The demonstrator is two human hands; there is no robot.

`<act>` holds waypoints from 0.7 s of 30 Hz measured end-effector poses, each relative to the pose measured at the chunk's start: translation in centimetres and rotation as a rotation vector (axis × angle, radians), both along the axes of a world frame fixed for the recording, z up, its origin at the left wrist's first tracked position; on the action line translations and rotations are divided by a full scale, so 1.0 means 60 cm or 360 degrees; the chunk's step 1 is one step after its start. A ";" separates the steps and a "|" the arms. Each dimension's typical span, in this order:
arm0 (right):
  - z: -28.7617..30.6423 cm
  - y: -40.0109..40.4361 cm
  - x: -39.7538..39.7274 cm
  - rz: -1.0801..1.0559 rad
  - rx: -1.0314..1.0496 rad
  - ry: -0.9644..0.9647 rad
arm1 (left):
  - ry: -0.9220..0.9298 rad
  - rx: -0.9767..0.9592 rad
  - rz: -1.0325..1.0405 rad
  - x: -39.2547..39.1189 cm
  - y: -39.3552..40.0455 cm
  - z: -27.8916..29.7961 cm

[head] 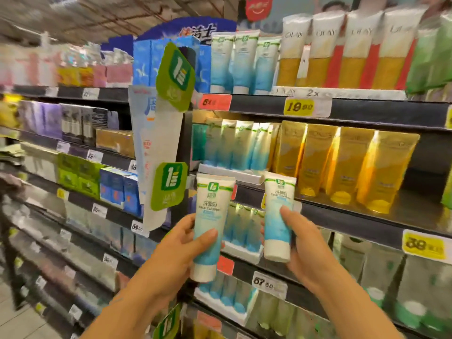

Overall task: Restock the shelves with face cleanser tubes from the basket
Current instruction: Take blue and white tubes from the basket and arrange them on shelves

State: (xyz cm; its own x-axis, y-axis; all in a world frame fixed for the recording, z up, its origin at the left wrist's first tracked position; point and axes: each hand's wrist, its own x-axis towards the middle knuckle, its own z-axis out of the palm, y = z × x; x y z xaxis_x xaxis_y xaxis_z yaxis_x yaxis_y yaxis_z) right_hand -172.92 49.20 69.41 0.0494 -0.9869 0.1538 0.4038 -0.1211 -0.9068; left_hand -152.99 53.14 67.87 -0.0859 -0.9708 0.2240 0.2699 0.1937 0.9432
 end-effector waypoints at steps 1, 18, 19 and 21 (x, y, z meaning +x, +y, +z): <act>0.014 -0.028 0.005 -0.0012 -0.0079 0.0056 | -0.0005 -0.0017 0.0009 0.002 -0.020 0.009; 0.124 -0.247 0.080 -0.1037 -0.0712 0.0999 | 0.0024 -0.0254 -0.0274 0.060 -0.209 0.082; 0.127 -0.253 0.082 -0.1075 -0.0713 0.0979 | 0.0020 -0.0273 -0.0303 0.063 -0.216 0.086; 0.129 -0.264 0.083 -0.1114 -0.0672 0.0930 | 0.0032 -0.0301 -0.0340 0.069 -0.225 0.093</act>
State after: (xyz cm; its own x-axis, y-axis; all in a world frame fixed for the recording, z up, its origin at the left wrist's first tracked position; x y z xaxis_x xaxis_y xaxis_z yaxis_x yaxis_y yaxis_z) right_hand -167.93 33.39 77.17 -0.3414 -0.6931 0.6349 -0.3761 -0.5184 -0.7680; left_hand -148.85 39.63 73.42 -0.2776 -0.8721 0.4030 0.3416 0.3025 0.8898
